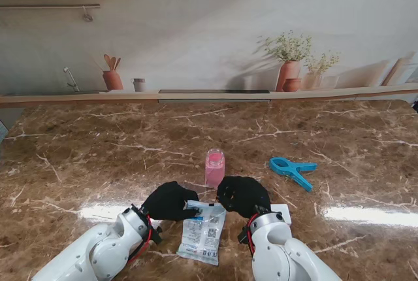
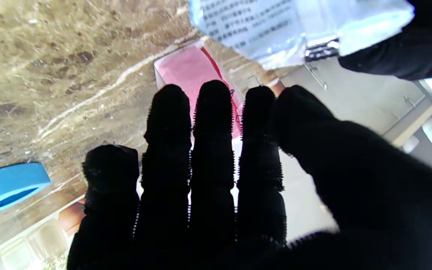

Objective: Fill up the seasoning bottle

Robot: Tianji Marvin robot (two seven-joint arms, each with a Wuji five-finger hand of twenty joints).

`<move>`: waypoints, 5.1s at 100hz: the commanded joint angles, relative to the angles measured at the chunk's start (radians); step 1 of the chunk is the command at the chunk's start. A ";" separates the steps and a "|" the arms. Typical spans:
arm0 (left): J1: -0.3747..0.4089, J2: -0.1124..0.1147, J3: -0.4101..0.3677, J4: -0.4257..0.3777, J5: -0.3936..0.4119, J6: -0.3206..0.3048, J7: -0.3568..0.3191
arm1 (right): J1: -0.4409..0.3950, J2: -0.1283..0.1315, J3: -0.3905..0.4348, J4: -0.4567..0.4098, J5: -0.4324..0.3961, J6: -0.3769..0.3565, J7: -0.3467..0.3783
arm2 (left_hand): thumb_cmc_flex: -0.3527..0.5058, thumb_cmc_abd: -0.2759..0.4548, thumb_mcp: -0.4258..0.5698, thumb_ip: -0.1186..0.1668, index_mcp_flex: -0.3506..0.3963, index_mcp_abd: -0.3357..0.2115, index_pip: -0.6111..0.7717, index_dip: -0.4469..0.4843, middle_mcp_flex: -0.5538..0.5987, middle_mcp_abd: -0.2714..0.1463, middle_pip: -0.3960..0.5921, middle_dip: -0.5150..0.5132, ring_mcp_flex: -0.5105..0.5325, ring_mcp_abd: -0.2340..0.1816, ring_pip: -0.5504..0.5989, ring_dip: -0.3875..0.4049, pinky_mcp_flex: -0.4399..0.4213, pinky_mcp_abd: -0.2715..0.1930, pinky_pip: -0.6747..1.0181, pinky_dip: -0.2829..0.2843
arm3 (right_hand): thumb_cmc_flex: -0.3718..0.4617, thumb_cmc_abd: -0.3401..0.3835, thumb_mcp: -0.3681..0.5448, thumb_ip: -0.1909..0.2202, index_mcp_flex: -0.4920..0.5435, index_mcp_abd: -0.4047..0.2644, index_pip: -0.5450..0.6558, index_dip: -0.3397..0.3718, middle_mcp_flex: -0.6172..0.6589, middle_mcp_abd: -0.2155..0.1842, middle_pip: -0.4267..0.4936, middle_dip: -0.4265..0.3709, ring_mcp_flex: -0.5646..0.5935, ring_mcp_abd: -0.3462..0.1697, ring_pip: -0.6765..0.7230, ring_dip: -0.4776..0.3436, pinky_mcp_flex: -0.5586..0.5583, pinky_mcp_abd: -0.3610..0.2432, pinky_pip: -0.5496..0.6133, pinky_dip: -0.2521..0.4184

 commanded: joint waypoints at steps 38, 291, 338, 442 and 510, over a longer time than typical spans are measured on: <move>-0.010 0.017 0.023 0.006 0.171 -0.046 0.141 | 0.024 0.045 0.009 -0.014 0.080 0.063 0.258 | -0.043 -0.020 0.093 0.028 0.049 -0.147 0.047 -0.001 0.065 -0.055 -0.052 -0.007 -0.005 -0.059 -0.017 0.003 -0.017 -0.005 0.003 0.024 | -0.162 0.095 -0.169 0.151 -0.097 0.077 -0.459 0.185 -0.264 0.027 -0.154 -0.188 -0.222 -0.007 -0.179 -0.046 -0.119 -0.094 -0.021 0.001; 0.021 -0.001 -0.002 0.015 -0.085 0.082 -0.040 | 0.005 -0.010 -0.079 0.140 0.014 -0.196 -0.108 | 0.009 0.075 0.054 0.014 0.010 -0.096 -0.007 0.040 -0.030 -0.019 0.040 0.098 -0.180 -0.029 -0.092 0.050 -0.178 -0.025 -0.139 0.068 | 0.127 -0.189 0.090 -0.004 0.006 -0.050 0.017 0.331 0.127 -0.037 0.156 0.159 0.133 -0.028 0.082 0.095 0.151 -0.006 -0.003 -0.085; 0.001 -0.013 0.031 0.050 -0.117 0.059 -0.023 | -0.014 0.011 -0.071 0.078 0.019 -0.111 0.012 | 0.004 0.101 0.050 0.003 -0.024 -0.107 -0.014 0.199 -0.013 -0.029 0.058 0.136 -0.158 -0.036 -0.075 0.046 -0.169 -0.032 -0.112 0.049 | -0.114 -0.076 -0.065 0.113 -0.033 0.097 -0.391 0.213 -0.112 0.011 -0.048 -0.162 -0.048 0.012 -0.211 -0.084 -0.054 0.042 -0.183 -0.037; 0.012 0.009 0.019 0.031 -0.204 0.203 -0.190 | 0.191 -0.004 -0.259 0.395 -0.233 -0.116 -0.292 | 0.034 0.181 0.177 -0.029 -0.066 -0.106 0.150 0.507 -0.028 0.057 0.222 0.098 -0.122 0.054 0.072 0.123 -0.136 -0.028 -0.007 0.113 | 0.209 -0.272 0.300 0.012 0.211 -0.129 0.017 0.254 0.222 -0.057 0.152 0.166 0.216 -0.023 0.226 0.135 0.193 -0.014 0.099 -0.076; 0.016 0.013 0.029 0.042 0.042 0.227 0.015 | 0.162 0.028 -0.218 0.346 -0.335 -0.162 -0.314 | -0.077 -0.081 0.088 -0.011 0.012 -0.079 0.069 0.065 0.025 -0.019 0.089 0.116 -0.107 -0.030 0.011 0.097 -0.090 -0.021 -0.020 0.084 | -0.064 -0.278 0.061 0.087 0.010 0.040 -0.335 0.230 -0.045 -0.036 -0.010 -0.092 -0.021 -0.043 -0.103 -0.023 -0.052 0.006 -0.198 -0.131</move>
